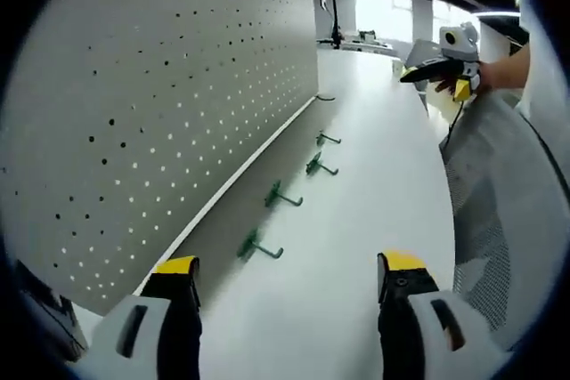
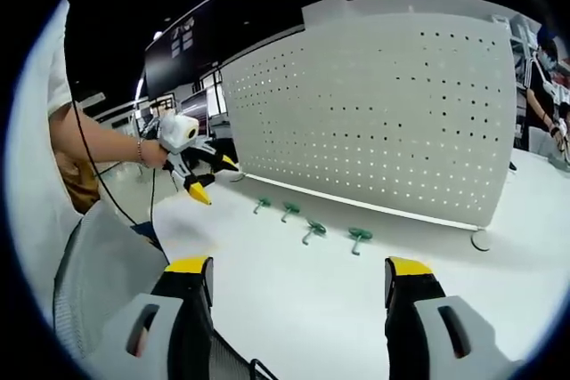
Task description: Insert the hook assembly into the mounting plate slot until the hook locks in place.
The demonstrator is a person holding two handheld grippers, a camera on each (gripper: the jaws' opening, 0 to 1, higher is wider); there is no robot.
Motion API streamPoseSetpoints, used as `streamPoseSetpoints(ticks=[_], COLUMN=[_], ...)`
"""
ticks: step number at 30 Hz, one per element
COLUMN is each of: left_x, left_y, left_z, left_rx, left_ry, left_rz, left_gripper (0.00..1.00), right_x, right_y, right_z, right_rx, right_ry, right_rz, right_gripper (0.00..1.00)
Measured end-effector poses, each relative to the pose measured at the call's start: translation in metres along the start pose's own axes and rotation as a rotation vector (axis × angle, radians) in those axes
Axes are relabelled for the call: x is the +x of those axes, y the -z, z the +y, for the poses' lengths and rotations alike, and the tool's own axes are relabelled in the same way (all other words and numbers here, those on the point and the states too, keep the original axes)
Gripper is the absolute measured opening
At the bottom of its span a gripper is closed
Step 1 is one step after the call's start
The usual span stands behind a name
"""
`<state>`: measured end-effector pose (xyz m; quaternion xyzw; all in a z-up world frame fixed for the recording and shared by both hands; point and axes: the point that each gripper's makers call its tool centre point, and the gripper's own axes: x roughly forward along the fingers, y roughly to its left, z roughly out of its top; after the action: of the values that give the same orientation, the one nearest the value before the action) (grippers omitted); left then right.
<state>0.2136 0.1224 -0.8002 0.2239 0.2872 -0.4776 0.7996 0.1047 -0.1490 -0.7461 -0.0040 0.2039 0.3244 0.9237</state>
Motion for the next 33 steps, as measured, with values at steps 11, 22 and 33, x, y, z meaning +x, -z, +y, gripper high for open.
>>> streamPoseSetpoints(ticks=[11, 22, 33], left_x=[0.021, 0.035, 0.045], left_y=[-0.008, -0.008, 0.002], left_z=[0.009, 0.021, 0.028], left_rx=[0.042, 0.115, 0.217], left_ry=[0.057, 0.108, 0.165], left_rz=[0.061, 0.125, 0.215], left_gripper=[0.84, 0.84, 0.82], right_x=[-0.002, -0.002, -0.002], right_y=[0.001, 0.001, 0.003], right_z=[-0.001, -0.002, -0.002], right_rx=[0.009, 0.008, 0.013], right_ry=[0.005, 0.008, 0.008], right_rz=[0.003, 0.007, 0.014], right_gripper=[0.76, 0.76, 0.76])
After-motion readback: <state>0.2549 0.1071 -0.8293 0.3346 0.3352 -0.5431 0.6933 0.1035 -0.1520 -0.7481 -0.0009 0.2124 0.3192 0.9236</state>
